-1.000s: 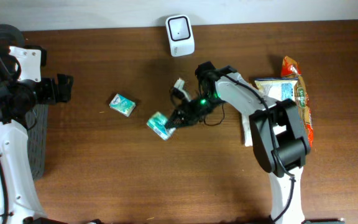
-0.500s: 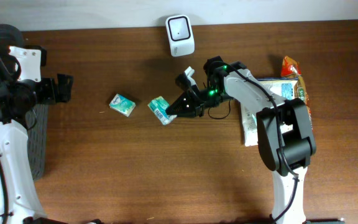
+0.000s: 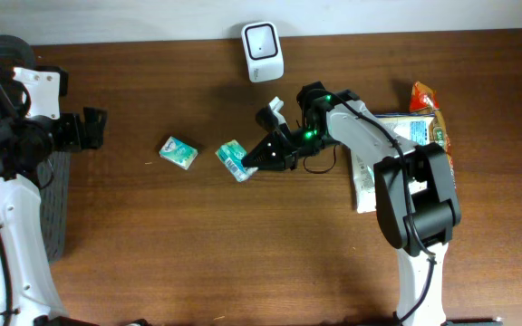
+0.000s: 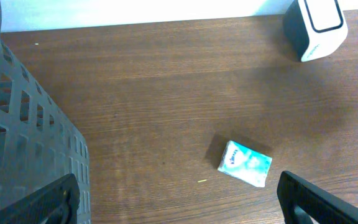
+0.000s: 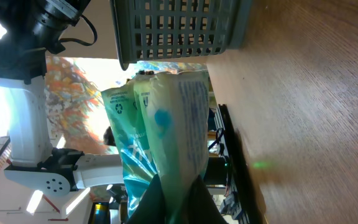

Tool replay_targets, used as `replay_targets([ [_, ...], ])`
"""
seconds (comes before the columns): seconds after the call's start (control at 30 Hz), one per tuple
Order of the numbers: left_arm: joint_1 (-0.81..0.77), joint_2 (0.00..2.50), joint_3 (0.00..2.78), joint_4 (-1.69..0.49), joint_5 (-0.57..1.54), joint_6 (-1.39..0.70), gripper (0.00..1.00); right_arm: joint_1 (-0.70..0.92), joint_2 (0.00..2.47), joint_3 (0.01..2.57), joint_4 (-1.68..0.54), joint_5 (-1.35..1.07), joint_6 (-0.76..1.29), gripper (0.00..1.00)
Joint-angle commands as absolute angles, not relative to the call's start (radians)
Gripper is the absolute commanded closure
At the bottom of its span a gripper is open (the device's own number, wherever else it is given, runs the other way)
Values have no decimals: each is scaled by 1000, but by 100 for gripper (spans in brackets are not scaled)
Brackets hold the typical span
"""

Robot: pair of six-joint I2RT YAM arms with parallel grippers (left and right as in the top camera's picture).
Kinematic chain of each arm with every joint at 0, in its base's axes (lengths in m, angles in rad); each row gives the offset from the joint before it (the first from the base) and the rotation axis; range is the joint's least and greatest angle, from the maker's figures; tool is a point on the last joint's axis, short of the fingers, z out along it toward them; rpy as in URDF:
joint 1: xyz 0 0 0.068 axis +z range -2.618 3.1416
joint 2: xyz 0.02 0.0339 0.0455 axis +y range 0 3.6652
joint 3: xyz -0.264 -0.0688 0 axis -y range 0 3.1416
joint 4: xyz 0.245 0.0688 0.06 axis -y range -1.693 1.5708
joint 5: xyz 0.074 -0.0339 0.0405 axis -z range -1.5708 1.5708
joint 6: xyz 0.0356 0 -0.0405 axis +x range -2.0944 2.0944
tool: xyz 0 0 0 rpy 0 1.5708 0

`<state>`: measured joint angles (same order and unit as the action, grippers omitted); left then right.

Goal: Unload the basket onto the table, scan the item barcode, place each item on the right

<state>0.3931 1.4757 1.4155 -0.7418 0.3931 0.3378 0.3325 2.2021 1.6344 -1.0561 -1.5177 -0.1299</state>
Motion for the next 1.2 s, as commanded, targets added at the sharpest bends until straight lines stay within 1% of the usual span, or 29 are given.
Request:
replay_targets([
  [0.0,396,1472,1414,-739,404,350,1,332,2166,1655,-1037,-1504,-155,96],
  [0.03,396,1472,1414,-739,404,350,1,334,2166,1655,-1032,-1386,-150,96],
  [0.07,396,1472,1414,-739,404,350,1,341,2166,1655,-1032,-1206,-105,96],
  [0.1,396,1472,1414,-739,404,350,1,359,2166,1655,-1032,-971,-38,96],
  [0.13,396,1472,1414,-739,404,350,1,373,2166,1655,-1033,-840,-2,96],
  [0.2,396,1472,1414,-739,404,350,1,386,2164,1682,-1055,-654,53,96],
  [0.23,396,1472,1414,-739,404,350,1,386,2164,1711,-1081,-601,64,96],
  [0.37,396,1472,1414,-739,404,350,1,414,2164,2049,-1271,-117,95,96],
  [0.4,396,1472,1414,-739,404,350,1,439,2164,2146,-1257,78,95,96],
  [0.43,396,1472,1414,-739,404,350,1,459,2164,2179,-1209,200,94,96],
  [0.47,396,1472,1414,-739,404,350,1,481,2164,2183,-1108,340,78,96],
  [0.5,396,1472,1414,-739,404,350,1,495,2170,2179,-1027,417,39,96],
  [0.53,396,1472,1414,-739,404,350,1,511,2194,2175,-893,508,-29,96],
  [0.57,396,1472,1414,-739,404,350,1,514,2216,2175,-805,545,-79,96],
  [0.6,396,1472,1414,-739,404,350,1,516,2255,2175,-669,577,-153,96],
  [0.63,396,1472,1414,-739,404,350,1,513,2302,2175,-532,582,-242,96],
  [0.7,396,1472,1414,-739,404,350,1,503,2386,2175,-332,592,-343,96],
  [0.8,396,1472,1414,-743,404,350,1,490,2483,2175,-192,593,-420,96],
  [0.97,396,1472,1414,-743,404,350,1,483,2514,2175,-156,600,-437,96],
  [1.1,396,1472,1414,-743,404,350,1,490,2502,2175,-172,595,-435,96],
  [1.17,396,1472,1414,-743,404,350,1,498,2455,2176,-240,553,-363,96],
])
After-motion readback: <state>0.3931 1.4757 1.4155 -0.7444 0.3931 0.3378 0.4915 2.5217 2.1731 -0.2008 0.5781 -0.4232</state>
